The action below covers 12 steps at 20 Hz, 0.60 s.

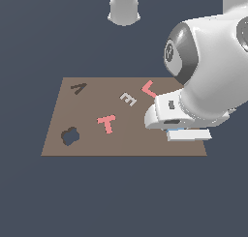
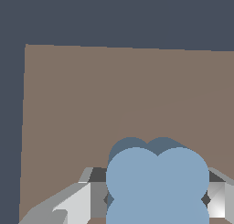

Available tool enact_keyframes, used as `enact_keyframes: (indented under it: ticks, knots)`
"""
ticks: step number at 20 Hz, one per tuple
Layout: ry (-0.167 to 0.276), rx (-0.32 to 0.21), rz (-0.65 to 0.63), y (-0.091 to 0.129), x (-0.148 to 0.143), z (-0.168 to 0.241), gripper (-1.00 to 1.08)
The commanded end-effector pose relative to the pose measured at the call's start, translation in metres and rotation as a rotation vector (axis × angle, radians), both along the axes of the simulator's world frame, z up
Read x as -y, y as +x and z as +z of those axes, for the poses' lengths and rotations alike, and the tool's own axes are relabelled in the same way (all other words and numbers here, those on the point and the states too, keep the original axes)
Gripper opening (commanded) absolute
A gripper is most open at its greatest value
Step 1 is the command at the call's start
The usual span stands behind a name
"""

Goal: Insert a designated object into the corresponding slot on a board.

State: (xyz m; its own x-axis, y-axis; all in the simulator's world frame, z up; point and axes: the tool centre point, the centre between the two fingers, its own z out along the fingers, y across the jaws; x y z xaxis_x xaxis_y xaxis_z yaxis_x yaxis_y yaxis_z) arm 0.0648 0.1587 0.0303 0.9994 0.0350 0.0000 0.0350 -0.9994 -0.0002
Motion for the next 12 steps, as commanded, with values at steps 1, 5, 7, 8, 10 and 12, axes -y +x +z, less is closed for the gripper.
enact_keyframes:
  ticks: [1, 5, 7, 8, 10, 12]
  knots:
    - [0.0, 0.0, 0.0, -0.0001, 0.0001, -0.0005, -1.0]
    - [0.0, 0.0, 0.0, 0.0, 0.0, 0.0002, -1.0]
    - [0.0, 0.0, 0.003, -0.0004, 0.0003, 0.0001, -1.0]
    - [0.0, 0.0, 0.006, -0.0009, 0.0006, 0.0001, -1.0]
    - [0.0, 0.0, 0.016, -0.0027, 0.0016, 0.0002, -1.0]
    - [0.0, 0.0, 0.032, -0.0052, 0.0031, 0.0003, -1.0]
